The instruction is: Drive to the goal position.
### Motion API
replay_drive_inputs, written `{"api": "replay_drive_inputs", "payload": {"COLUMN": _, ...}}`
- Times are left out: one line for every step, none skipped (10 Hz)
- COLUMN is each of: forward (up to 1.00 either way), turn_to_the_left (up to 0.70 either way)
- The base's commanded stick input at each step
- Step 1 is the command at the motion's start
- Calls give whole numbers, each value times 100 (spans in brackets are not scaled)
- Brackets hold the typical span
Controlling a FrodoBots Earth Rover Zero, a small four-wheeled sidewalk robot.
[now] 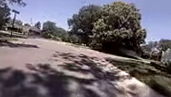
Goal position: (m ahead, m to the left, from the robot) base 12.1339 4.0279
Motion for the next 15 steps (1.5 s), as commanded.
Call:
{"api": "replay_drive_inputs", "payload": {"forward": 70, "turn_to_the_left": 0}}
{"api": "replay_drive_inputs", "payload": {"forward": 70, "turn_to_the_left": 0}}
{"api": "replay_drive_inputs", "payload": {"forward": 70, "turn_to_the_left": 14}}
{"api": "replay_drive_inputs", "payload": {"forward": 70, "turn_to_the_left": 29}}
{"api": "replay_drive_inputs", "payload": {"forward": 70, "turn_to_the_left": 0}}
{"api": "replay_drive_inputs", "payload": {"forward": 70, "turn_to_the_left": 0}}
{"api": "replay_drive_inputs", "payload": {"forward": 70, "turn_to_the_left": 0}}
{"api": "replay_drive_inputs", "payload": {"forward": 70, "turn_to_the_left": 0}}
{"api": "replay_drive_inputs", "payload": {"forward": 70, "turn_to_the_left": 0}}
{"api": "replay_drive_inputs", "payload": {"forward": 70, "turn_to_the_left": 0}}
{"api": "replay_drive_inputs", "payload": {"forward": 70, "turn_to_the_left": 0}}
{"api": "replay_drive_inputs", "payload": {"forward": 70, "turn_to_the_left": 0}}
{"api": "replay_drive_inputs", "payload": {"forward": 70, "turn_to_the_left": 0}}
{"api": "replay_drive_inputs", "payload": {"forward": 70, "turn_to_the_left": 0}}
{"api": "replay_drive_inputs", "payload": {"forward": 70, "turn_to_the_left": 0}}
